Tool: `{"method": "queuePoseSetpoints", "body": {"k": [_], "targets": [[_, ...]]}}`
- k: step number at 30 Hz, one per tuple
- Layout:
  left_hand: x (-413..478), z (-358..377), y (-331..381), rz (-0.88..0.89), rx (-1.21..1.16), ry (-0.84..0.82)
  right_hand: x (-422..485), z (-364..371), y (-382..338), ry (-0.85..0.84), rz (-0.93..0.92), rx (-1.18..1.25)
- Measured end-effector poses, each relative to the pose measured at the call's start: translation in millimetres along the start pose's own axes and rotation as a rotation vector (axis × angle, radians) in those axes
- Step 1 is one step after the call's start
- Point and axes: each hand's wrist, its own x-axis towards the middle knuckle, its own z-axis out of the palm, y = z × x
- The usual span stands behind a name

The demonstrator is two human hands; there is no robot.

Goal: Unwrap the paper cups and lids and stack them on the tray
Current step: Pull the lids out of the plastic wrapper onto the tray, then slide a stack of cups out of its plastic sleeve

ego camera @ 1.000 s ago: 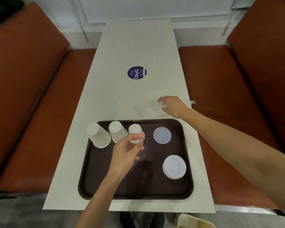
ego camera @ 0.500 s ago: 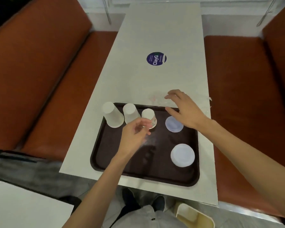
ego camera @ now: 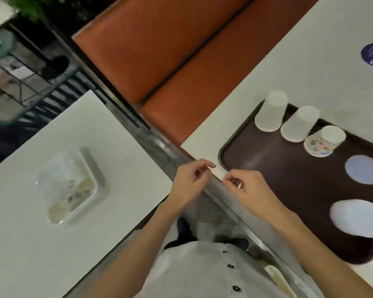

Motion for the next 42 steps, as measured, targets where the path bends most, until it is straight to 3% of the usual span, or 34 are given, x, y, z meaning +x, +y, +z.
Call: {"method": "queuePoseSetpoints", "body": {"k": [12,17,23,27,32,39,42], "targets": [[-135.1,-203.7,-190.5,-0.5,-0.173,0.46,87.2,240.1,-116.9,-0.474,0.032,0.038],[-146.5,-296.3,-282.0,-0.651,-0.085,0.626,131.0,324.5,-163.9,-0.575,0.111,0.05],[-137.7,-342.3,-351.9,-0.914,0.078,0.451,164.9,385.5,-195.2,-0.6,0.14,-0.006],[-128.4,-335.8,-360.0,-0.951,0.413,0.292,175.2,407.7,-203.2,-0.586,0.193,-0.036],[-123.1,-326.7,-371.6,-0.98,0.533,0.232,176.4,419.7,-201.8,-0.605,0.236,-0.023],[-144.2,-336.2,-367.4,-0.895,0.255,0.443,175.6,422.7,-198.1,-0.569,0.34,0.077],[-162.4,-346.9,-356.1,-0.855,0.145,0.451,177.0,428.6,-202.9,-0.539,0.365,0.172]]}}
